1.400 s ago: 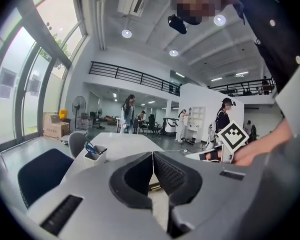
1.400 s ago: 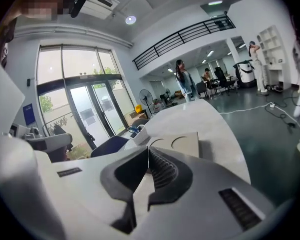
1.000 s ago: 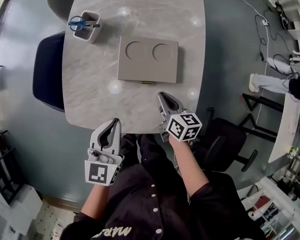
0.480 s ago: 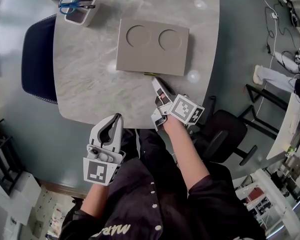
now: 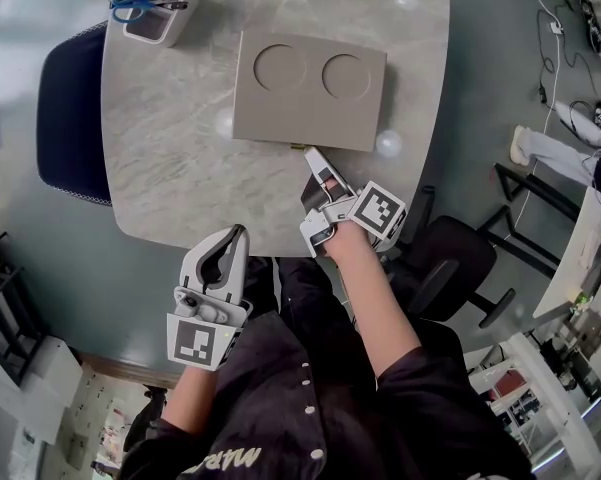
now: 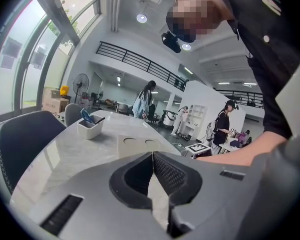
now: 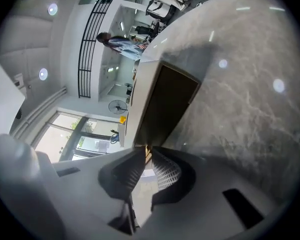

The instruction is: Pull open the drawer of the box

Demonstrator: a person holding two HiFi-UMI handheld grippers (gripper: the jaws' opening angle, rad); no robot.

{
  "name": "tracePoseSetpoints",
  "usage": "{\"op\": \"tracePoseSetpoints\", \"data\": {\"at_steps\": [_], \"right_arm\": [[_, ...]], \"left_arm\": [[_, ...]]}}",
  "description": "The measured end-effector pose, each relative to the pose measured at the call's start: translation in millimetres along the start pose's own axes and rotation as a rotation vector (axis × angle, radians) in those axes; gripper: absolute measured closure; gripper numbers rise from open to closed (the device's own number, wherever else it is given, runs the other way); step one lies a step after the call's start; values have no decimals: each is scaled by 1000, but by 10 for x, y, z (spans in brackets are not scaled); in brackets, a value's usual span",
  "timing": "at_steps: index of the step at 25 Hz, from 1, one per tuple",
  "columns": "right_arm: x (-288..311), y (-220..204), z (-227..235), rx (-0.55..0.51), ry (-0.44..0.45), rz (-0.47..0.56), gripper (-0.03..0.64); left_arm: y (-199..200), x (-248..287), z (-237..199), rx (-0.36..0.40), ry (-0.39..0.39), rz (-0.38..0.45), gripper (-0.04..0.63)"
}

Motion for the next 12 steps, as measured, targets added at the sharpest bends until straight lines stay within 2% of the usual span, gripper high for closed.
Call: {"op": "tracePoseSetpoints", "data": {"at_steps": [6, 12], "right_arm": [[5, -22, 73, 58, 59, 21, 594], [-4, -66, 96, 105, 62, 26, 595]], "left_arm": [[-30, -30, -44, 5, 25, -22, 578], [7, -45, -31, 23, 26, -15, 578]]}}
Point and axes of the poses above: the fingertips, and each gripper's own axes: x forward along the fingers, z to its right, y out of its top, the point moved 9 cm from there along -x, backward along the fingers, and after that the axes turned 13 degrees about -x, right-handed, at the moved point
